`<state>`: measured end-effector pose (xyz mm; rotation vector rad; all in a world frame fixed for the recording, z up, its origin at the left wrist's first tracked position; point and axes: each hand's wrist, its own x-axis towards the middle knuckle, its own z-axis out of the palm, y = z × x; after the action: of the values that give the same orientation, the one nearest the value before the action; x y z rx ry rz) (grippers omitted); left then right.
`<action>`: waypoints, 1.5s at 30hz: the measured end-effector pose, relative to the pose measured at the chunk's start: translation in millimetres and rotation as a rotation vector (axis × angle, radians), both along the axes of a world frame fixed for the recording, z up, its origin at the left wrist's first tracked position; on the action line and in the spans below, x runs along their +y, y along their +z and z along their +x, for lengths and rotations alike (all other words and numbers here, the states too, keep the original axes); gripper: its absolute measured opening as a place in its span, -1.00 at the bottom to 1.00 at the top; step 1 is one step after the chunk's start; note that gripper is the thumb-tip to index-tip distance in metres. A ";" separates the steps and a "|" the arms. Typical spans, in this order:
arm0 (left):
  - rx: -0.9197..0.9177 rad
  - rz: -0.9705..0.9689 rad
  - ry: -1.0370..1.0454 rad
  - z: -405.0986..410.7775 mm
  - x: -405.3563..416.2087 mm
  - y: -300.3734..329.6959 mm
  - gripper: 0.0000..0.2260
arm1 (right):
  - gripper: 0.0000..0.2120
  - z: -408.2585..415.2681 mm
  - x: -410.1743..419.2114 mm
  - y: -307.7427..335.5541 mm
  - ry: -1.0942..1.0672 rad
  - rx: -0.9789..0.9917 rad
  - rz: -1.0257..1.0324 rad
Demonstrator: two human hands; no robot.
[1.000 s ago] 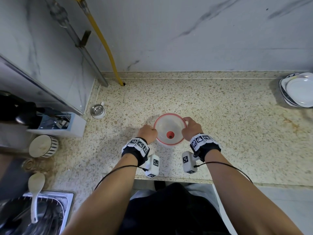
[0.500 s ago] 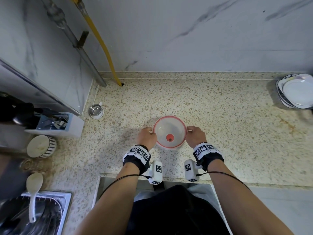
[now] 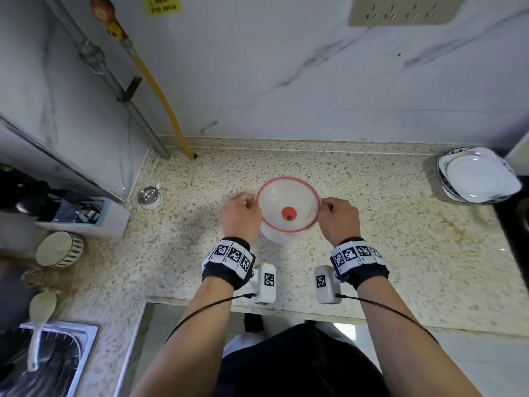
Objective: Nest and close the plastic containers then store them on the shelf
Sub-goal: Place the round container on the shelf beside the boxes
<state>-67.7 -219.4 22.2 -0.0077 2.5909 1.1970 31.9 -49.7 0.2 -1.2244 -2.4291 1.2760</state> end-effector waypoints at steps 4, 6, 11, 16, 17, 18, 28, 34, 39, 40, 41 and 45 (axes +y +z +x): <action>0.054 0.039 -0.006 13.8 27.7 27.1 -0.77 | -0.70 12.1 27.6 30.3 -0.013 0.058 0.054; 0.087 0.077 -0.003 19.7 38.4 39.4 -0.79 | -0.72 17.0 38.6 43.7 -0.045 0.126 0.087; 0.161 0.216 0.029 40.8 67.8 68.8 -0.75 | -0.70 37.1 68.8 80.6 -0.093 0.312 0.124; 0.292 0.269 0.037 57.4 87.9 106.7 -0.76 | -0.69 52.9 80.8 110.2 -0.134 0.457 0.158; 0.314 0.285 0.032 59.6 90.1 114.6 -0.77 | -0.70 54.9 82.2 116.6 -0.135 0.479 0.169; 0.339 0.292 0.029 61.5 91.8 122.0 -0.76 | -0.70 57.0 83.2 123.8 -0.132 0.503 0.180; 0.473 0.382 0.092 95.6 98.4 210.1 -0.74 | -0.73 90.4 74.3 213.9 -0.222 0.676 0.396; 0.573 0.441 0.018 123.1 92.5 275.6 -0.70 | -0.72 123.0 63.1 280.8 -0.281 0.693 0.494; 0.688 0.463 -0.043 151.4 94.5 338.7 -0.68 | -0.74 156.0 58.7 338.5 -0.367 0.765 0.518; 0.706 0.468 -0.048 157.6 94.5 350.7 -0.65 | -0.74 161.2 57.3 347.8 -0.384 0.786 0.519; 0.724 0.470 -0.050 163.9 94.3 363.6 -0.65 | -0.74 166.8 55.9 358.8 -0.402 0.804 0.521; 0.758 0.552 -0.014 187.2 97.0 414.0 -0.71 | -0.72 184.8 56.1 405.0 -0.417 0.869 0.520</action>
<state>119.5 -122.4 436.3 0.6984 2.6827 2.1984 216.8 6.4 405.2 -0.7374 -1.6024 0.7416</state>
